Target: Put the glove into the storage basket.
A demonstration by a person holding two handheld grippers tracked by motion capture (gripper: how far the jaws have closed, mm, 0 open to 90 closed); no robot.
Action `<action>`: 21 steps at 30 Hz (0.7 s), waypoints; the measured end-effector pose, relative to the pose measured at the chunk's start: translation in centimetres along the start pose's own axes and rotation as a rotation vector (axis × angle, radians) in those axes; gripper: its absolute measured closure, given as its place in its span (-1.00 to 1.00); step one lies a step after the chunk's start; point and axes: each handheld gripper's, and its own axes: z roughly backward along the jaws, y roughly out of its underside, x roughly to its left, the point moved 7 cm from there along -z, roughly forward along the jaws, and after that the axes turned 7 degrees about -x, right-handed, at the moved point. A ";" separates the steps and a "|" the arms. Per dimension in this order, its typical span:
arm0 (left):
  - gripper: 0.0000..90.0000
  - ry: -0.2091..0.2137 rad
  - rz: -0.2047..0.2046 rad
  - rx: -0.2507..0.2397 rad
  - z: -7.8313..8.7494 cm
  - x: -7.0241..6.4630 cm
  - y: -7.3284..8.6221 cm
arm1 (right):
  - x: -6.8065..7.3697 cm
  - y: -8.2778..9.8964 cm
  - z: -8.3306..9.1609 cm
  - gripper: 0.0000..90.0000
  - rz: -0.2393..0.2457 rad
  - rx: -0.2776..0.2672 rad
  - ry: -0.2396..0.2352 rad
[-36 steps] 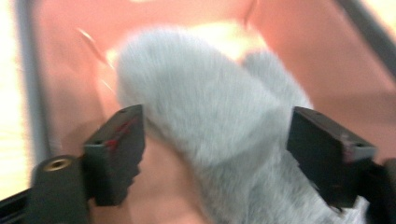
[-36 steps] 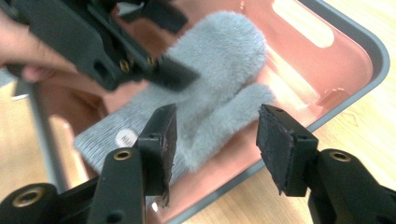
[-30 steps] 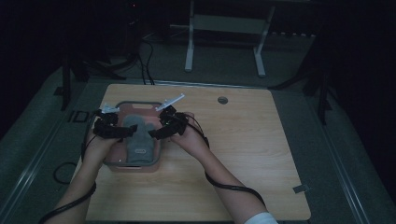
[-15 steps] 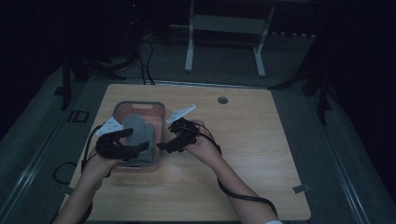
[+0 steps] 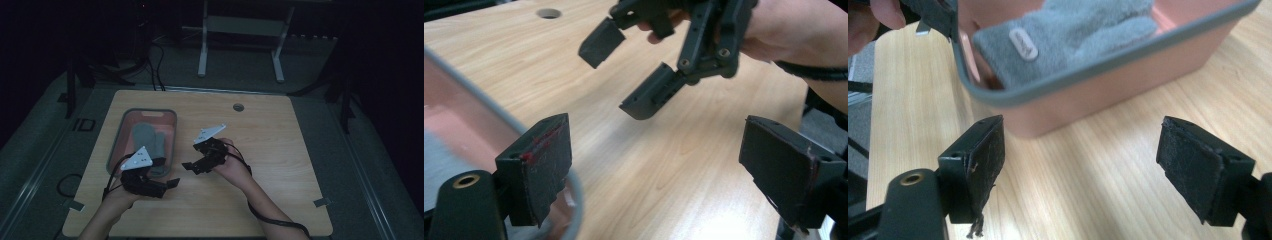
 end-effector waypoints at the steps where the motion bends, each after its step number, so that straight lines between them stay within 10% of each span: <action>1: -0.68 0.016 -0.005 0.004 -0.3 -0.4 0.2 | 0.0 0.3 0.1 -0.57 0.000 -0.001 -0.002; 8: -0.68 0.126 -0.033 0.021 -2.1 -2.4 1.5 | -0.4 3.0 1.1 -0.59 -0.004 0.024 0.007; 21: -0.68 0.205 -0.022 0.070 -5.5 -4.5 3.9 | -1.4 6.3 2.6 -0.59 -0.029 -0.049 -0.001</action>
